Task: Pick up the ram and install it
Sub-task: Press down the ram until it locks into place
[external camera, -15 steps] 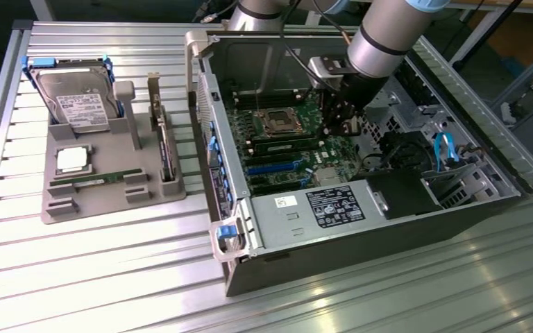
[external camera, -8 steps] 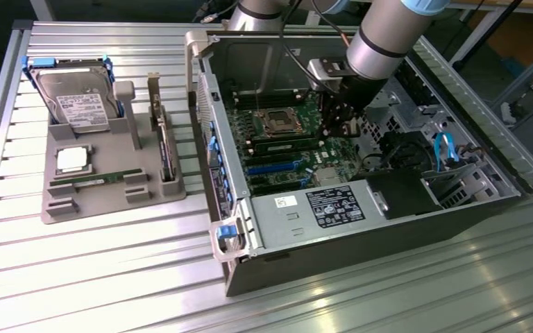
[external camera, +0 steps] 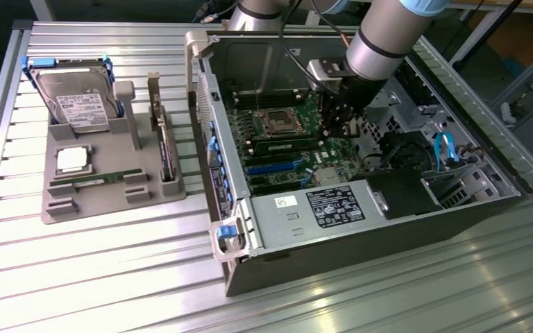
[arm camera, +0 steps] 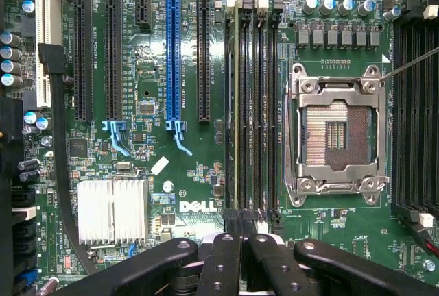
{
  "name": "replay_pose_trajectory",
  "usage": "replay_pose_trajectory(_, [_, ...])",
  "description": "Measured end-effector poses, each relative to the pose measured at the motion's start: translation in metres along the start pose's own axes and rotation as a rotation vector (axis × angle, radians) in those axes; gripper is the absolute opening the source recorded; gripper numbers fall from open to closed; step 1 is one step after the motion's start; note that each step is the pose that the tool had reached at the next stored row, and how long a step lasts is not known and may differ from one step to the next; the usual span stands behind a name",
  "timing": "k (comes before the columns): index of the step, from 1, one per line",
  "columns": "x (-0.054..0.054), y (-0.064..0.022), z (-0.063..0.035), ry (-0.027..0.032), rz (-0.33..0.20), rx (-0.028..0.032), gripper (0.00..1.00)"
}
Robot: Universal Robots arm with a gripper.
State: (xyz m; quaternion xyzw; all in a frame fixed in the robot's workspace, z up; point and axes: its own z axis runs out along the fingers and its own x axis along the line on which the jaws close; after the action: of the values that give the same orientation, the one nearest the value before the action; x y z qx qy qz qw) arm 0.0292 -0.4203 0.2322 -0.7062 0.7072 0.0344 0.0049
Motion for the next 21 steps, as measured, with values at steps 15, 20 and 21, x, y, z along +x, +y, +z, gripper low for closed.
replay_pose_trajectory(15, [-0.0004,0.0002,-0.0072,-0.0002,0.0,-0.0001,0.1])
replay_pose_trajectory(20, [-0.0004,0.0047,-0.0072,0.0001,0.0,-0.0001,0.1])
replay_pose_trajectory(21, [-0.0004,0.0073,-0.007,0.0,0.0,0.0,0.1])
